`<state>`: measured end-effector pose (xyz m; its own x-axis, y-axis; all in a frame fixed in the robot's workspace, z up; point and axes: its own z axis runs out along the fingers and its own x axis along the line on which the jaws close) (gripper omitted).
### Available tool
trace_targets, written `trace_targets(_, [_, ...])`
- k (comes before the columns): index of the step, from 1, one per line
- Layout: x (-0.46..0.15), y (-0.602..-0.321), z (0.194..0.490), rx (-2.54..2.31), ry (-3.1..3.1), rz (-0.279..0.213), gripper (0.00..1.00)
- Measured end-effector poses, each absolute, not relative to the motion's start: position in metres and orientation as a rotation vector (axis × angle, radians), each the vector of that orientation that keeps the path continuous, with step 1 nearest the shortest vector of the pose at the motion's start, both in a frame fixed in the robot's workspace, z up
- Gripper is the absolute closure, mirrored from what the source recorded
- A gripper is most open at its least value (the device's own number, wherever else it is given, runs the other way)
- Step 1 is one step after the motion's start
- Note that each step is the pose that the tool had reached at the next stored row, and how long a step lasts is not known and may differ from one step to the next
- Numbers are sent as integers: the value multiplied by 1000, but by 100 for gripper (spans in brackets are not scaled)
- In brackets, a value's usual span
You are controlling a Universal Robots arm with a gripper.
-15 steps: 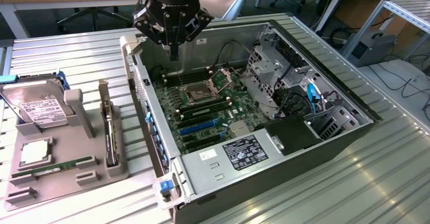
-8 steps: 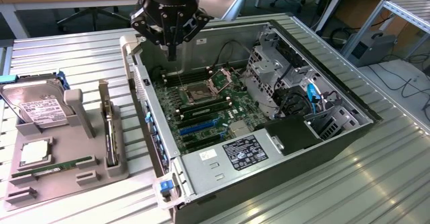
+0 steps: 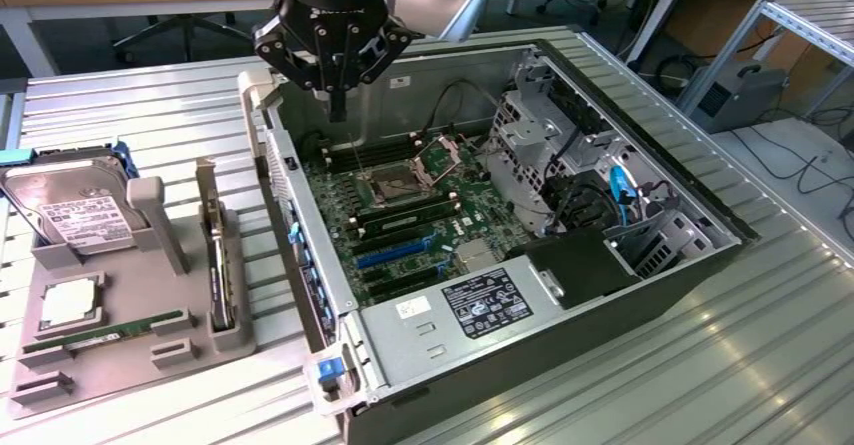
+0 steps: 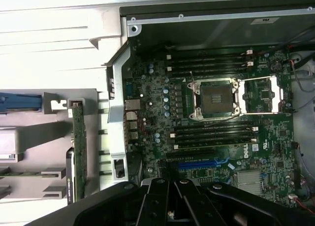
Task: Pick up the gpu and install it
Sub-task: 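Reach for the gpu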
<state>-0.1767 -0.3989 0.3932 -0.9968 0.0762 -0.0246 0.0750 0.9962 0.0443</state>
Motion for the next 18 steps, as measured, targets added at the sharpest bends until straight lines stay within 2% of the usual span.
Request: trace_targets(18, [-187,-399,393,118,3112,68,89])
